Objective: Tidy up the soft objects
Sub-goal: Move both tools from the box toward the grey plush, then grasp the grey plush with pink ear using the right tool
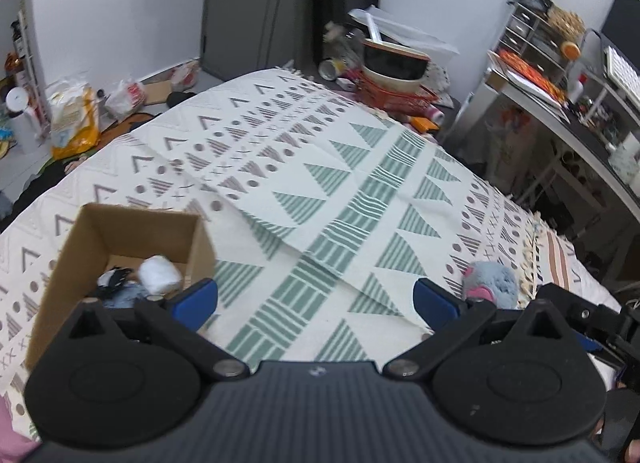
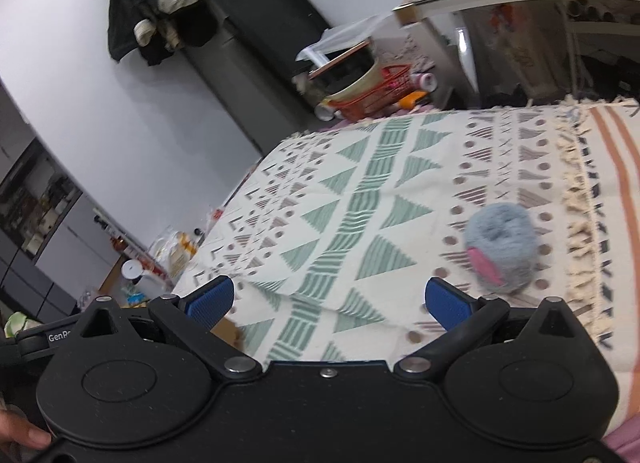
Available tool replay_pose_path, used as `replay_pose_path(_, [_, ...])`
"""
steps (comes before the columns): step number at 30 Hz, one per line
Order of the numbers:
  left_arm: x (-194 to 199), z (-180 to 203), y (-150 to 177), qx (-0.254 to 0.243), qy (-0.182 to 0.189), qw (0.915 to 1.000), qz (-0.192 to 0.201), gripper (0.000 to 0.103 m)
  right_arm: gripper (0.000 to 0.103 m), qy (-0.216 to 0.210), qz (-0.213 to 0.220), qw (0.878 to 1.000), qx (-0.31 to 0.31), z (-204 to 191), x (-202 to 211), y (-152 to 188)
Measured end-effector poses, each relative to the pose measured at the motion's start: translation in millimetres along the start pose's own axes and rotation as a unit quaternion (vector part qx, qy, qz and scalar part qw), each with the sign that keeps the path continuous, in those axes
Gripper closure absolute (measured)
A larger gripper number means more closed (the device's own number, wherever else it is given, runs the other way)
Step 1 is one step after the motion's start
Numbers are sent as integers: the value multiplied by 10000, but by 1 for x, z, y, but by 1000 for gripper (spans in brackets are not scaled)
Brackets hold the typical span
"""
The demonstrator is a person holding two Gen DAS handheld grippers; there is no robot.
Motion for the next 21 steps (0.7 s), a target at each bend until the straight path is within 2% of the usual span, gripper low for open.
replay_pose_path(8, [-23, 47, 2, -251, 9, 9997, 49, 0, 0, 303, 379, 9986, -215, 46, 6, -9])
replay_pose_path(17, [-58, 78, 8, -289, -141, 9993, -184, 1, 1, 393, 373, 9963, -666, 97, -11, -5])
replay_pose_path(21, [-78, 94, 14, -426, -203, 9984, -311, 2, 12, 347, 220, 9931, -1098, 117, -24, -6])
Point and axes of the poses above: each gripper's, at about its wrist camera, not at the fingertips, and x roughly against the way its jaws point, z to its right, y to its underside, the point moved 1 cm from there along -x, roughly the way its jaws point
